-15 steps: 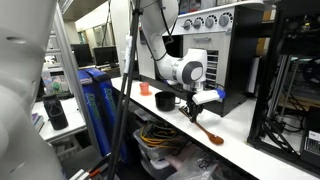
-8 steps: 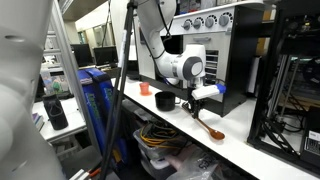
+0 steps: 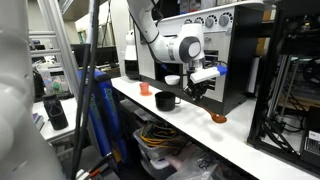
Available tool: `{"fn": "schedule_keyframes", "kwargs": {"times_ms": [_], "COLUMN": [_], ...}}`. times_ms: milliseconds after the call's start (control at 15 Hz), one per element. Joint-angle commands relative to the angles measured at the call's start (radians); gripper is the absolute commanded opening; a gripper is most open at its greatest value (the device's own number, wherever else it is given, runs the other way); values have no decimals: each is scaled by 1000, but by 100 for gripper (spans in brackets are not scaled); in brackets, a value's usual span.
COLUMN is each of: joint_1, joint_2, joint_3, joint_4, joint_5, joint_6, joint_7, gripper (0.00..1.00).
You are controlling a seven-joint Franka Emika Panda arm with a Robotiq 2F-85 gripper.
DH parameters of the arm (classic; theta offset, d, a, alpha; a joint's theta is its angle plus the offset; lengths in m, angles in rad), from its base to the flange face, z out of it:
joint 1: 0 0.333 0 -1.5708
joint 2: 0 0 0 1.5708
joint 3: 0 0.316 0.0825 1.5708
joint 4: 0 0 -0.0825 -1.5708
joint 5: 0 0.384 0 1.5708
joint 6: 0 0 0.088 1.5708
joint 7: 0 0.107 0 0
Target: Use the wooden spoon to mix the contents of the black cup then place the spoon on the counter
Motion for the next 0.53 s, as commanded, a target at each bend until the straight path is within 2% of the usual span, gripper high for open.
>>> {"fn": "schedule_keyframes", "kwargs": {"times_ms": [0,467], "joint_1": [20,58], "joint_2": [-114,-281], "joint_3": [-20,-24], "joint_4": [-73,-167], "joint_5": [3,43], "joint_6": [-56,-72], "joint_7": [35,122], "gripper": [4,4]}}
